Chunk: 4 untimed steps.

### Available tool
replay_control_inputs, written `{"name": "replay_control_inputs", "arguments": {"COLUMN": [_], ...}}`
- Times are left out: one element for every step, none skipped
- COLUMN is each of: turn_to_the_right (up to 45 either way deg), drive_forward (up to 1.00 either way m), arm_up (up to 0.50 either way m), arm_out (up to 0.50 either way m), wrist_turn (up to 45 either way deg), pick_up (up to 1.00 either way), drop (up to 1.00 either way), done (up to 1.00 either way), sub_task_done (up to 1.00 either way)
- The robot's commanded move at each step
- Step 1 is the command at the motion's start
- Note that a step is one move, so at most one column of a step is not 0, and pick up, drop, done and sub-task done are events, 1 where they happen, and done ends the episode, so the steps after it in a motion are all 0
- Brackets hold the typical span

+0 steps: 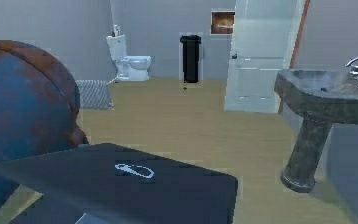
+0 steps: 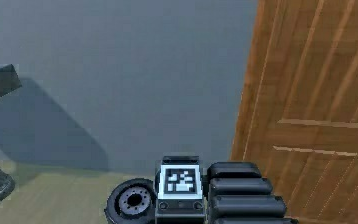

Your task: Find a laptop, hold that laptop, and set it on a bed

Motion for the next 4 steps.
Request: {"name": "replay_control_inputs", "arguments": {"turn_to_the_right": [3.0, 0.0, 0.0, 0.0], "drive_forward": [0.0, 1.0, 1.0, 0.8], "arm_up": [0.0, 0.0, 0.0, 0.0], "arm_out": [0.0, 0.0, 0.0, 0.0], "wrist_turn": [0.0, 0.0, 0.0, 0.0], "pick_up": [0.0, 0.0, 0.0, 0.0], "drop": [0.0, 0.0, 0.0, 0.0], "done": [0.0, 0.0, 0.0, 0.0], "sub_task_done": [0.0, 0.0, 0.0, 0.0]}}
